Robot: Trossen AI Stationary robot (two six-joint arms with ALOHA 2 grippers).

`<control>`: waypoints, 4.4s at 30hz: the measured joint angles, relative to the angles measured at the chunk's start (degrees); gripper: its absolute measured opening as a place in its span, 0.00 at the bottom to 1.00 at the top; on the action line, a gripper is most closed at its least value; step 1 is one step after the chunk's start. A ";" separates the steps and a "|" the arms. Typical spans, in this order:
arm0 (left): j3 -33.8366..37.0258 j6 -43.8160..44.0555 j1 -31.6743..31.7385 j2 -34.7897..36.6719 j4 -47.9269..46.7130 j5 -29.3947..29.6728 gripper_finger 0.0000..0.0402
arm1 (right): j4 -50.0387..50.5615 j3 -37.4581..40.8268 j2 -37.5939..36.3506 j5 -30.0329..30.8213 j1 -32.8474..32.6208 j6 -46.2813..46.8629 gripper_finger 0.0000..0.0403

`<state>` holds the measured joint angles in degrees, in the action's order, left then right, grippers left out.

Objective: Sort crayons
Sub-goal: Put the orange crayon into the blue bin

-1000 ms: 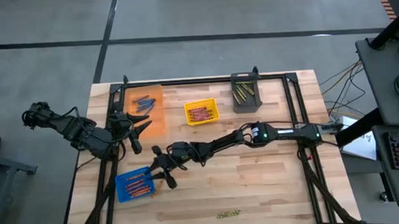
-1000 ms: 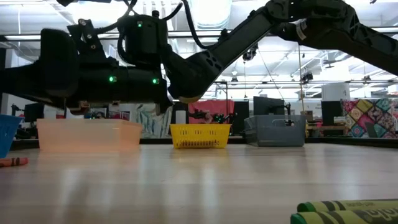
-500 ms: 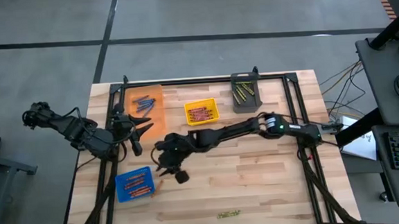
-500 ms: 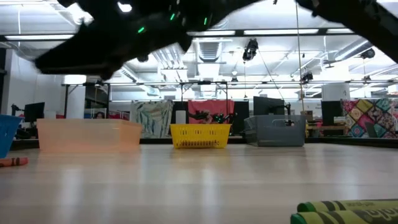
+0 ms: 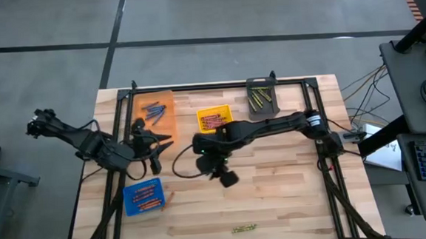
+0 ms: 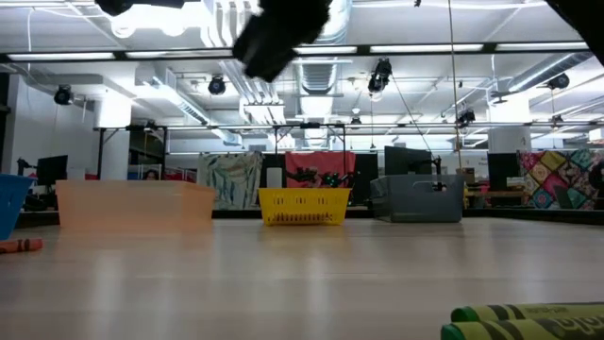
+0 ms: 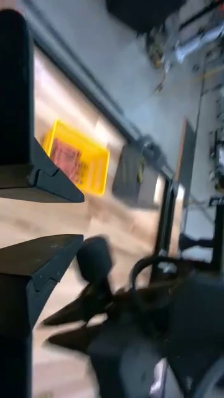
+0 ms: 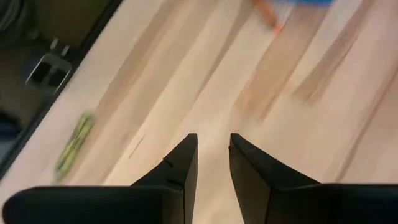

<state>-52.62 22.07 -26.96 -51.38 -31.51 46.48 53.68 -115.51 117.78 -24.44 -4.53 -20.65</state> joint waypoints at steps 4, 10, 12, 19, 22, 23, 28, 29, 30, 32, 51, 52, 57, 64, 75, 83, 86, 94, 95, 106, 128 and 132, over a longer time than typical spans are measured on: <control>0.00 2.08 0.00 -3.01 2.03 -5.05 0.19 | 6.86 4.95 -3.04 -1.50 -0.07 0.13 0.20; 0.00 5.05 0.01 -7.85 2.95 -9.55 0.19 | 7.23 17.83 -10.32 -2.60 -0.08 3.00 0.19; -0.01 5.05 0.07 -9.21 2.82 -10.14 0.19 | 6.68 22.07 -13.09 -2.02 0.08 4.71 0.19; -1.13 5.56 0.15 -12.09 1.81 -12.29 0.19 | 0.46 36.25 -23.97 6.61 0.40 10.77 0.16; -1.90 5.73 0.22 -12.90 1.77 -12.67 0.19 | -5.04 42.06 -29.01 7.38 1.08 12.15 0.15; -2.11 5.73 0.22 -13.18 1.79 -12.68 0.19 | -8.16 44.18 -30.95 7.94 1.35 12.38 0.15; -3.08 6.02 0.69 -15.27 2.16 -12.72 0.19 | -25.05 54.66 -39.54 13.65 2.97 10.77 0.14; -3.27 6.02 0.82 -15.89 2.14 -12.72 0.19 | -29.22 56.99 -40.96 15.08 3.28 9.89 0.14; -3.47 6.01 0.85 -16.47 2.00 -12.72 0.19 | -33.37 59.19 -42.28 16.27 3.66 8.78 0.14; -4.02 5.51 1.09 -17.33 1.49 -12.72 0.19 | -41.72 63.24 -44.50 18.13 4.67 6.43 0.14; -4.72 7.43 8.34 -16.87 -1.22 -13.32 0.19 | -70.64 72.29 -45.58 16.91 21.15 -1.39 0.14; -4.72 9.58 8.35 -16.87 -1.31 -14.35 0.19 | -70.63 72.29 -45.51 16.95 21.15 -1.89 0.14; -4.72 18.91 8.27 -17.62 -1.20 -17.80 0.19 | -70.22 72.32 -45.25 16.93 21.09 -4.53 0.14; -4.70 28.75 7.97 -21.93 -2.10 -26.55 0.19 | -70.63 72.42 -45.25 16.94 21.22 -7.65 0.14; -4.66 39.59 7.11 -28.15 -11.08 -35.96 0.19 | -70.15 72.42 -45.25 16.93 21.45 -6.14 0.14; -4.66 47.01 7.13 -33.97 -11.00 -40.12 0.19 | -67.57 72.44 -45.32 16.93 21.41 -0.96 0.14; -4.91 49.68 7.13 -35.39 -11.34 -40.17 0.19 | -65.77 72.44 -45.33 16.93 21.41 1.80 0.14; -14.56 48.87 6.93 -41.27 -18.68 -40.11 0.19 | -60.15 72.44 -45.34 14.94 20.84 7.40 0.14; -16.02 48.34 6.81 -42.30 -21.00 -40.11 0.19 | -59.37 72.44 -45.36 14.96 20.51 7.73 0.14; -26.81 43.15 6.18 -53.13 -32.70 -43.08 0.19 | -50.71 72.44 -45.53 14.98 18.06 10.34 0.14; -27.24 45.73 4.46 -57.31 -35.98 -50.96 0.19 | -50.98 72.46 -45.53 15.03 16.52 12.60 0.14; -25.85 46.45 4.32 -57.31 -35.74 -52.09 0.19 | -51.04 72.46 -45.53 15.03 16.52 12.60 0.14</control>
<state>-78.47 68.51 -22.64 -108.68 -67.25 -5.61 2.63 -43.05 72.25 -9.41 11.99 -8.05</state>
